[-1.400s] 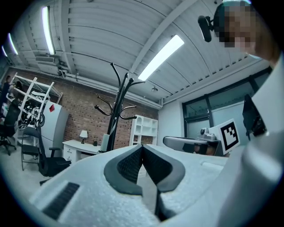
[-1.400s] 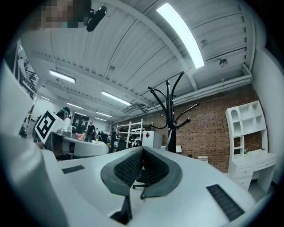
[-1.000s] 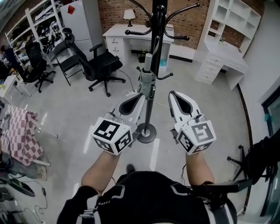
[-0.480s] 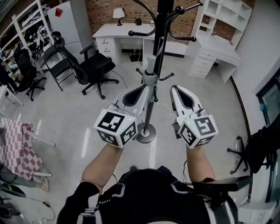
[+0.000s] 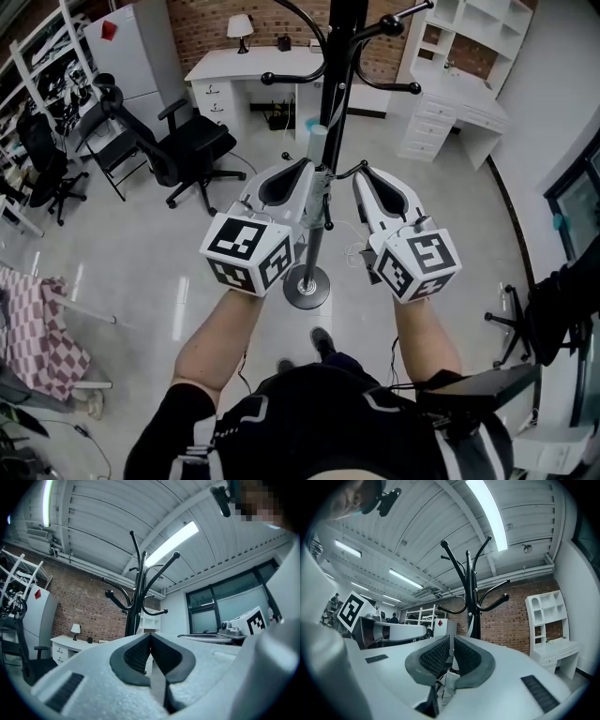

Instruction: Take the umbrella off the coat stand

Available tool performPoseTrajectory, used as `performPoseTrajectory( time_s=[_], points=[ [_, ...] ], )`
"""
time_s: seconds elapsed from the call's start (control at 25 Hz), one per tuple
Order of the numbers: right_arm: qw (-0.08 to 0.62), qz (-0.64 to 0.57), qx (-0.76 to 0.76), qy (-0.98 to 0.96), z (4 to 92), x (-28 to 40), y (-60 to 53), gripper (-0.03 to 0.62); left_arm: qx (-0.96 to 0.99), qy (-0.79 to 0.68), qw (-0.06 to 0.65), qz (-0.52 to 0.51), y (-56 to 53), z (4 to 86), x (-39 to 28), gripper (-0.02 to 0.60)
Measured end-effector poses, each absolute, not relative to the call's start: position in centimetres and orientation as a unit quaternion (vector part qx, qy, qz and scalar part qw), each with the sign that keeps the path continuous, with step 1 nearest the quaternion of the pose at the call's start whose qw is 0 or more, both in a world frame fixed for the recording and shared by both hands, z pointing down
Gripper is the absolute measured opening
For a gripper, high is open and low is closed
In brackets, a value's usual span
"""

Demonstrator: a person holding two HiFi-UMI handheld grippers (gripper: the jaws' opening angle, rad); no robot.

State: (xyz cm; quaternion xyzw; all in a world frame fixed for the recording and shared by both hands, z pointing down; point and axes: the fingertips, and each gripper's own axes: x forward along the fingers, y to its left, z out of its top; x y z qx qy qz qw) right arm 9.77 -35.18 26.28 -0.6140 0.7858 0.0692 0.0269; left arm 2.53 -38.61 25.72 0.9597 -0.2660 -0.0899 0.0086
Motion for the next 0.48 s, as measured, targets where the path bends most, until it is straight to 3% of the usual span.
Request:
performPoseTrajectory(
  time_s=[0.48],
  points=[
    [0.039,0.083,-0.585,0.806,24.6,13.4,-43.1,0.009,0.956,-0.283,-0.004,-0.072,-46.1,24.7,7.7,0.009]
  ],
)
